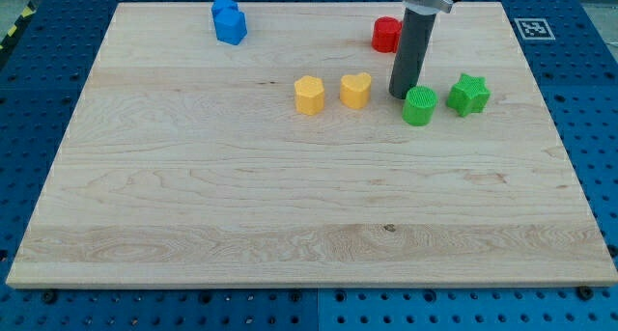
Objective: Move the green circle to the green star
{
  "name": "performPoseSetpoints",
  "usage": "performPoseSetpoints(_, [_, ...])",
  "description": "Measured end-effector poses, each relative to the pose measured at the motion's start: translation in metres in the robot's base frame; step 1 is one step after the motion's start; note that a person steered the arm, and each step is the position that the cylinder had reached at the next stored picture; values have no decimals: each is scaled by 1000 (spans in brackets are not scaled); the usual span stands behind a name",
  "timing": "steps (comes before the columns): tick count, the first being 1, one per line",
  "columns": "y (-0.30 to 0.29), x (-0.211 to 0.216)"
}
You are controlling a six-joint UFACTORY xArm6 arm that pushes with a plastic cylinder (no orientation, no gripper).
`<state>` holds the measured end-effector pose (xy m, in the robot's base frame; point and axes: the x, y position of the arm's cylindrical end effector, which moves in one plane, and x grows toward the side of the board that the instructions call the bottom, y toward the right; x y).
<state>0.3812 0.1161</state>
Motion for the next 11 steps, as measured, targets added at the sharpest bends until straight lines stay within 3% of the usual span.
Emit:
performPoseSetpoints(4, [-9, 88])
performPoseSetpoints(5, [-1, 93])
performPoseSetpoints(7, [16, 85])
performPoseSetpoints(9, [48, 51])
performPoseSetpoints(11, [8, 17])
